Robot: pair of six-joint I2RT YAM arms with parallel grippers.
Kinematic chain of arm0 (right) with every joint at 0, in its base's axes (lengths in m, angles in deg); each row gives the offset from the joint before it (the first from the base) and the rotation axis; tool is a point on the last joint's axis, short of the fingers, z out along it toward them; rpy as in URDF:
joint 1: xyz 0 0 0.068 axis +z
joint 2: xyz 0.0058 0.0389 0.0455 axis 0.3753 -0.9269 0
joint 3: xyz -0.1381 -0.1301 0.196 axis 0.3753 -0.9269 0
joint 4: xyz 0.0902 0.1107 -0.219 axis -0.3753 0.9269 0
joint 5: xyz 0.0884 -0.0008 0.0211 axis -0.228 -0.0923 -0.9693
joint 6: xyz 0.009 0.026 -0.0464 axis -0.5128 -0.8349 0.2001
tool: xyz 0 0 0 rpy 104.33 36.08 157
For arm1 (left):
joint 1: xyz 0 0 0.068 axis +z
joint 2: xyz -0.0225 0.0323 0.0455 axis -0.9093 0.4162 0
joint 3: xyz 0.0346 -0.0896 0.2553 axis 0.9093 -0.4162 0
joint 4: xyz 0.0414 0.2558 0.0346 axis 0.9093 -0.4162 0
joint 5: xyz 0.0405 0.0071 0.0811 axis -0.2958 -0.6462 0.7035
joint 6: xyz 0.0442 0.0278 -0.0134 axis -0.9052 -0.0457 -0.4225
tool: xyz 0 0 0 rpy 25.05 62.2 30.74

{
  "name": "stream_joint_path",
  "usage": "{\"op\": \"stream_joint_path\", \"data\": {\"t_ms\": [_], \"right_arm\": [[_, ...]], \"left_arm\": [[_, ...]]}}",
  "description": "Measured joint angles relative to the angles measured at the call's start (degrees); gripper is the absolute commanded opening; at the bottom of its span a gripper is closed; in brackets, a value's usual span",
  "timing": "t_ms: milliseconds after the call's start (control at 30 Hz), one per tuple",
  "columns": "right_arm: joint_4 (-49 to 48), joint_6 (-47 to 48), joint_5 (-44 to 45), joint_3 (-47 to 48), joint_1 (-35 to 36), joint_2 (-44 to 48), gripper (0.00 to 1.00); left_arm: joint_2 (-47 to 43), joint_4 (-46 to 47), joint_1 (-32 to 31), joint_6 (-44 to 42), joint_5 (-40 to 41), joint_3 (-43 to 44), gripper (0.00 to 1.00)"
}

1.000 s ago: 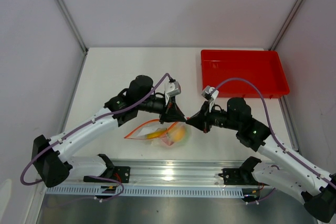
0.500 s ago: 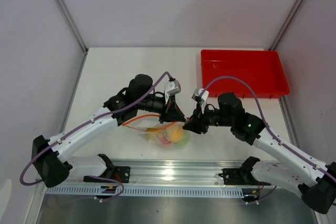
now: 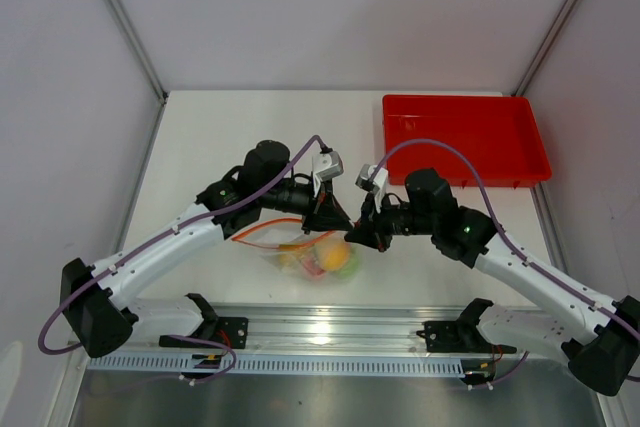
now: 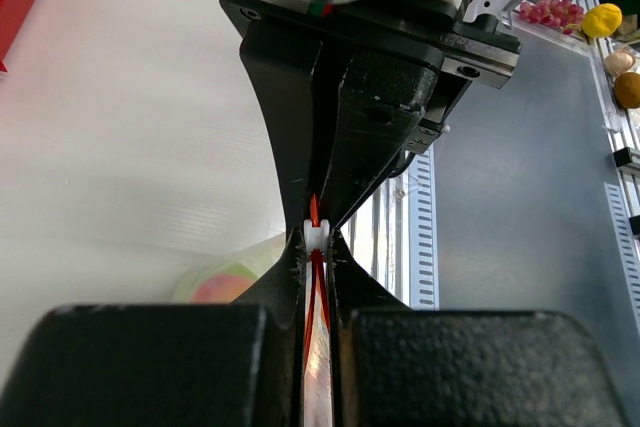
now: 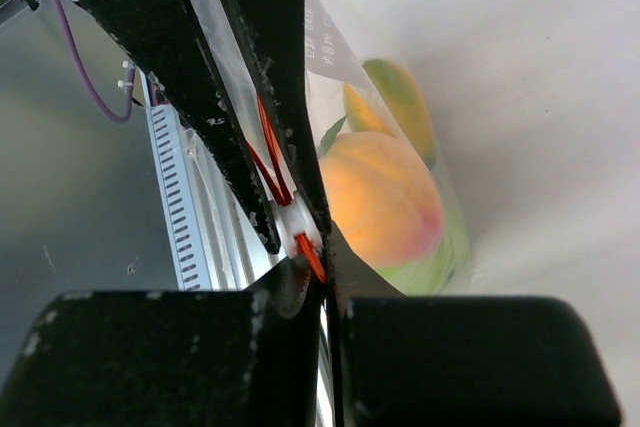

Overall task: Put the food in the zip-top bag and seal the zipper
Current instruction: Zip the zipper food storage bag at the center of the board.

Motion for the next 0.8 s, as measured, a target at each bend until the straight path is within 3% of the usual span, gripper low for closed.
{"op": "stream_joint_path", "data": {"t_ms": [800], "right_arm": [[-7.7,-11.4,6.3,-4.7,0.0,3.5,0.0]], "left_arm": [[0.0,0.5,0.0,-0.1,2.8,0.1,0.0]]}}
